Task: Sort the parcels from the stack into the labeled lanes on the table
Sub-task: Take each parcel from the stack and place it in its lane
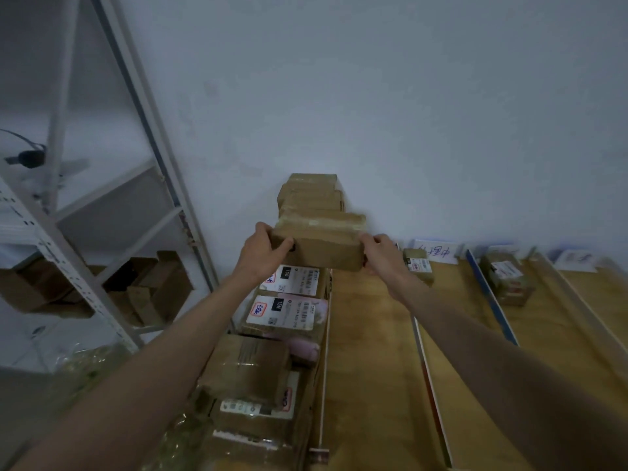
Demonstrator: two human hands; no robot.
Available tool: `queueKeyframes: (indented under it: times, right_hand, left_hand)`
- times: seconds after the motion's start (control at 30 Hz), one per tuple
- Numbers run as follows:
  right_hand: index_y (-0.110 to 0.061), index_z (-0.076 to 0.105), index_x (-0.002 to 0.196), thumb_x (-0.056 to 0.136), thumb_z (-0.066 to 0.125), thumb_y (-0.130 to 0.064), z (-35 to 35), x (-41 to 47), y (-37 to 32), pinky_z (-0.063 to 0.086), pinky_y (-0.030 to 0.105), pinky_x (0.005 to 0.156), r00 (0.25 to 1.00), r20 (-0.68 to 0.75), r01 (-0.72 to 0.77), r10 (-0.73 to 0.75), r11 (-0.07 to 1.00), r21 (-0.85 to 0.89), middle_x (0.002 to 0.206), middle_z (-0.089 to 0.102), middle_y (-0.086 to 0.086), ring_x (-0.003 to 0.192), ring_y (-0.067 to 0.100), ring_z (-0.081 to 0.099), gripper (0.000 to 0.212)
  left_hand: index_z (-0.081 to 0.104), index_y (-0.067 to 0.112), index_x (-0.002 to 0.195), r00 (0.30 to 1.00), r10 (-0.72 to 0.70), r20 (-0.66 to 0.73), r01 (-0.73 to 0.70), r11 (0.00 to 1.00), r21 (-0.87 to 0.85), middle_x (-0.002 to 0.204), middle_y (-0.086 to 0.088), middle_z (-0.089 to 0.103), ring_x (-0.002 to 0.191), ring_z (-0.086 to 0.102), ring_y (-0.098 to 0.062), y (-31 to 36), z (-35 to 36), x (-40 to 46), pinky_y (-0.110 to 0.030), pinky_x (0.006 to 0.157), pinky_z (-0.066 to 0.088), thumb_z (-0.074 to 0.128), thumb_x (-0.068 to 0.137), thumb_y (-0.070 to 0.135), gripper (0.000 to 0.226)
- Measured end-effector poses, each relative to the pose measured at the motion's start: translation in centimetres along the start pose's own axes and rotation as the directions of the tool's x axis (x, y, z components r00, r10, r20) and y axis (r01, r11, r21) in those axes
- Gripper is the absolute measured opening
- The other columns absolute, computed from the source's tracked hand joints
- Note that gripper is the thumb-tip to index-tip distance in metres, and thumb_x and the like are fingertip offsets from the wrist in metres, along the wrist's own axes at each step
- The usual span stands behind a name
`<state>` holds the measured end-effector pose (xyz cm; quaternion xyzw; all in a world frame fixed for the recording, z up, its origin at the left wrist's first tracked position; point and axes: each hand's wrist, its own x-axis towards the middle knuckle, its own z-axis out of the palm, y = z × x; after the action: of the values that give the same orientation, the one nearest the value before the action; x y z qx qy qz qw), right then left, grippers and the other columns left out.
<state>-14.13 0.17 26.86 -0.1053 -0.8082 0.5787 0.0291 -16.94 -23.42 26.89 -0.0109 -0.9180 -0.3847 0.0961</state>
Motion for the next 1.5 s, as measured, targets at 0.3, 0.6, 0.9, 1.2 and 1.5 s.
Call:
queueKeyframes:
  times: [0.3, 0.6, 0.9, 1.2, 1.5]
  right_hand:
    - [-0.015, 0.070, 0.099, 0.086, 0.068, -0.051, -4.3, -7.8, 0.1, 0.050, 0.034, 0.091, 0.997, 0.071, -0.012, 0.013, 1.000, -0.014, 0.095, 0.070, 0.000, 0.092, 0.015, 0.062, 0.039]
    - [-0.001, 0.064, 0.082, 0.077, 0.075, -0.052, -7.0, -12.1, 2.2, 0.056, 0.053, 0.087, 0.998, -0.070, 0.007, -0.010, 0.999, -0.037, 0.094, 0.075, 0.013, 0.097, 0.032, 0.070, 0.053]
    - [-0.013, 0.057, 0.119, 0.089, 0.073, -0.029, -9.6, -16.4, 4.5, 0.058, 0.023, 0.058, 1.000, -0.021, 0.004, -0.007, 0.990, -0.143, 0.103, 0.071, 0.006, 0.083, 0.014, 0.072, 0.038]
    - [-0.005, 0.064, 0.120, 0.089, 0.072, -0.027, -13.0, -20.3, 7.9, 0.054, 0.017, 0.059, 0.996, -0.042, -0.087, 0.077, 0.915, -0.394, 0.093, 0.068, 0.000, 0.075, 0.009, 0.067, 0.039]
    - [0.000, 0.070, 0.100, 0.087, 0.074, -0.030, -18.6, -23.6, 13.3, 0.061, 0.034, 0.079, 0.953, -0.203, -0.274, 0.224, 0.924, -0.268, 0.091, 0.074, 0.010, 0.080, 0.020, 0.072, 0.033]
  left_hand:
    - [0.054, 0.016, 0.125, 0.981, 0.171, 0.094, -0.159, 0.979, -0.125, 0.113, -0.002, 0.046, 0.093, 0.051, -0.013, 2.9, -0.9, -4.9, -0.025, 0.086, 0.044, 0.082, 0.076, 0.037, 0.061]
    - [0.069, 0.009, 0.095, 0.975, 0.187, 0.124, -0.166, 0.973, -0.162, 0.094, -0.004, 0.069, 0.086, 0.066, -0.021, 4.3, -0.3, -8.4, -0.040, 0.083, 0.056, 0.074, 0.085, 0.042, 0.034]
    - [0.072, 0.006, 0.091, 0.941, 0.192, 0.279, -0.153, 0.976, -0.156, 0.086, -0.003, 0.073, 0.078, 0.069, -0.019, 5.8, 1.5, -11.2, -0.027, 0.063, 0.051, 0.073, 0.085, 0.044, 0.039]
    - [0.071, 0.009, 0.091, 0.884, 0.176, 0.433, -0.121, 0.981, -0.153, 0.092, -0.005, 0.071, 0.083, 0.066, -0.017, 8.3, 5.7, -14.7, -0.024, 0.070, 0.049, 0.038, 0.103, 0.048, 0.053]
    - [0.070, 0.006, 0.099, 0.806, 0.333, 0.490, -0.374, 0.928, -0.015, 0.093, -0.010, 0.065, 0.088, 0.059, -0.025, 11.8, 11.5, -18.0, -0.031, 0.069, 0.039, 0.036, 0.106, 0.036, 0.046]
